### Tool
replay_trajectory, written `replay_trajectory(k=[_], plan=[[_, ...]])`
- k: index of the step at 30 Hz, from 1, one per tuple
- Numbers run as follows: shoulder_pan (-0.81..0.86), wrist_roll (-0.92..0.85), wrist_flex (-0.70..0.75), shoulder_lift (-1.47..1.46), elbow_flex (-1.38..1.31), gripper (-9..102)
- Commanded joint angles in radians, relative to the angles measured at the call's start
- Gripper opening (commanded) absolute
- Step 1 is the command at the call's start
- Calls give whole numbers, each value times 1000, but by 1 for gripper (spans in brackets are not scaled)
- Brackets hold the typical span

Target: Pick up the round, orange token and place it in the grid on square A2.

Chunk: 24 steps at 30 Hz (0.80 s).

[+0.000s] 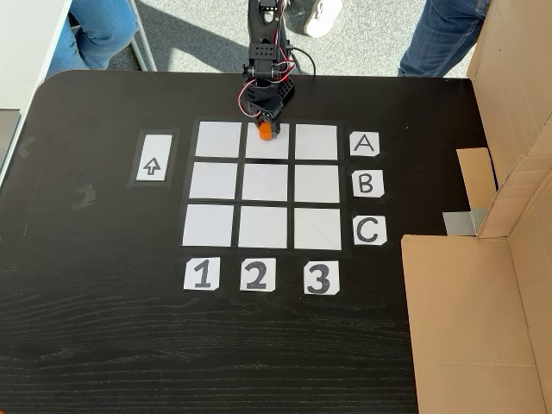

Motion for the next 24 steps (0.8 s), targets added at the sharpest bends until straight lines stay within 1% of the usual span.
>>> replay_trajectory(k=[1, 6, 10, 17, 24], plan=[[8, 8, -2, -5, -2, 36], [9, 8, 0, -2, 0, 44], [15, 8, -3, 5, -2, 48], [52, 15, 9, 43, -41, 52], [152, 37, 43, 107, -181, 56]])
